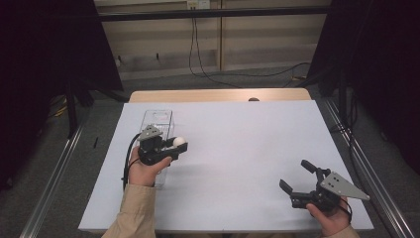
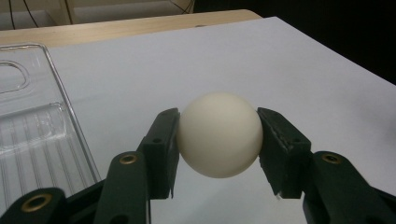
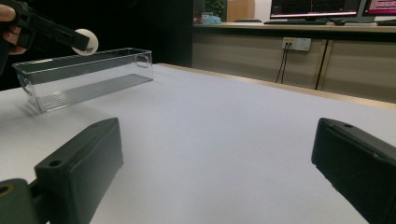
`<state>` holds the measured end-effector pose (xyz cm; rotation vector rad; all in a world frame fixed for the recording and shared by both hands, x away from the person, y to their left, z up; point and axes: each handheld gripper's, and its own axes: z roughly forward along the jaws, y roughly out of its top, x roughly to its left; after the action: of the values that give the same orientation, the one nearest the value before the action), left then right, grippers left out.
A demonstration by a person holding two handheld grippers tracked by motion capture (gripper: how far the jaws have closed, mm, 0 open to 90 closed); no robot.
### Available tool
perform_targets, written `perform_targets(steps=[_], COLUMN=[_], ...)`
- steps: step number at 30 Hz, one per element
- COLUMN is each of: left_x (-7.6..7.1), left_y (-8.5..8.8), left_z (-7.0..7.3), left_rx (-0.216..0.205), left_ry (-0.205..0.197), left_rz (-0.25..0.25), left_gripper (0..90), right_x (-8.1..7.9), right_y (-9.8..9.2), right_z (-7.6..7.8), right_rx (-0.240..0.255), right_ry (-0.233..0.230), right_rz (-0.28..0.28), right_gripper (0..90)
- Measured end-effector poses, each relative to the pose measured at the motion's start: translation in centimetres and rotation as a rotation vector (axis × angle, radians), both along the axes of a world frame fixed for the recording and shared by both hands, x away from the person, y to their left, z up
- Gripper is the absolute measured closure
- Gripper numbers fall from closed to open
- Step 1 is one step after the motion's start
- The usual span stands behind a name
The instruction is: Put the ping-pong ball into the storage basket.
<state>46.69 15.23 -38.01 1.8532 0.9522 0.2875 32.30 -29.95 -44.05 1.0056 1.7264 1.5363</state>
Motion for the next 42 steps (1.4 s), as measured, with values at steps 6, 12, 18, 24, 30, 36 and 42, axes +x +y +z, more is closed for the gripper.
perform_targets(steps=[6, 12, 18, 24, 30, 36, 42], left_x=[0.0, 0.0, -0.1, 0.0, 0.0, 0.0, 0.0], left_y=[0.4, 0.7, 1.1, 1.7, 2.2, 2.5, 2.8], left_z=[0.1, 0.3, 0.4, 0.4, 0.5, 0.5, 0.6], left_rx=[-0.005, -0.014, -0.025, -0.019, -0.022, -0.02, -0.015], left_ry=[-0.001, -0.005, -0.007, -0.009, -0.014, -0.018, -0.02], left_rz=[0.008, 0.023, 0.044, 0.044, 0.064, 0.075, 0.084], left_gripper=[51.2, 51.3, 51.2, 51.2, 51.3, 51.3, 51.3], right_x=[0.0, 0.0, 0.0, 0.0, 0.0, 0.0, 0.0], right_y=[0.0, 0.0, 0.0, 0.0, 0.0, 0.0, 0.0], right_z=[0.0, 0.0, 0.0, 0.0, 0.0, 0.0, 0.0], right_rx=[0.0, 0.0, -0.002, 0.004, -0.002, -0.001, -0.005], right_ry=[0.003, 0.001, 0.001, 0.001, 0.0, 0.001, -0.001], right_rz=[0.0, 0.002, 0.004, 0.0, 0.005, 0.006, 0.008], right_gripper=[1.7, 1.6, 1.6, 1.6, 1.6, 1.6, 1.6])
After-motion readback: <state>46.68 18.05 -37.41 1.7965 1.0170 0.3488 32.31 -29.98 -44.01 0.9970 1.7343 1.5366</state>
